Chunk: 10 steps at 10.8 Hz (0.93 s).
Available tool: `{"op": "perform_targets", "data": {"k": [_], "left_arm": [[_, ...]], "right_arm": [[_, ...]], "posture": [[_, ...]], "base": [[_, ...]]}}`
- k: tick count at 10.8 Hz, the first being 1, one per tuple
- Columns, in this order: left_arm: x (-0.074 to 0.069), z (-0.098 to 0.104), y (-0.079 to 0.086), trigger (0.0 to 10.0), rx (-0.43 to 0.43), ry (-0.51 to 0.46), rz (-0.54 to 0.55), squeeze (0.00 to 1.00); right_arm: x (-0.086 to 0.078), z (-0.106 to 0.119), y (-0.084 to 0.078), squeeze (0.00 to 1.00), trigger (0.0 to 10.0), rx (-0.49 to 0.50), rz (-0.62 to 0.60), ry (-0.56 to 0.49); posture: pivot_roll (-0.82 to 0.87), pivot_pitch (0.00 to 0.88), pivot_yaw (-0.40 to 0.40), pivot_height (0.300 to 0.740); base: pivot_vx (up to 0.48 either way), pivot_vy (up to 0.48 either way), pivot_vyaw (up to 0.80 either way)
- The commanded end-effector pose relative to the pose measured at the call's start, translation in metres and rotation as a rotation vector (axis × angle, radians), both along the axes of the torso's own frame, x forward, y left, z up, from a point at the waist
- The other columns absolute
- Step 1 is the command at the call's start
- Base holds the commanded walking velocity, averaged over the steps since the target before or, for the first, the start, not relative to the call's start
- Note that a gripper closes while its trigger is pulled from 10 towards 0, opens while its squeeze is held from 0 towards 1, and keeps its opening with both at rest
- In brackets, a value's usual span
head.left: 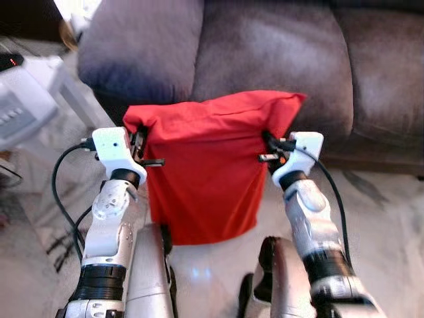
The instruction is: Move the pillow to the sofa from floor
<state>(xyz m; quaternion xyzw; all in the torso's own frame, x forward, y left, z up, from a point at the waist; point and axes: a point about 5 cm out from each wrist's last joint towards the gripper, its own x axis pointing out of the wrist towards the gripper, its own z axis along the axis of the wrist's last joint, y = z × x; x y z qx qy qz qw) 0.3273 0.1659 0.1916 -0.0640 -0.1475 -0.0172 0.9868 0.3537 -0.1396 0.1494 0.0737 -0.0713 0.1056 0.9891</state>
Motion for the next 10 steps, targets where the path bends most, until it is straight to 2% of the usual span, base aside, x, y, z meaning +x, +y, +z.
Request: {"op": "perform_targets", "data": {"k": [1,6,10], "left_arm": [[-0.0056,0.0202,0.007,10.0,0.019,-0.11,0.044,0.0],[-0.0006,0.0172,-0.0014,10.0,0.039,-0.095,0.02,0.0],[-0.001,0.0148,-0.0016,10.0,0.043,-0.086,0.02,0.0]], "right_arm": [[-0.0046,0.0192,-0.0155,0.0,10.0,0.0,-0.089,-0.108],[-0.0032,0.0268,-0.0139,0.0,10.0,0.026,-0.146,-0.135],[-0.0025,0.0252,-0.012,0.0,10.0,0.041,-0.144,-0.117]], "posture": [[0.19,0.159,-0.018,0.569],[0.18,0.171,-0.01,0.573],[0.18,0.18,-0.014,0.641]], "base": [[0.0,0.0,0.0],[0.0,0.0,0.0],[0.0,0.0,0.0]]}}
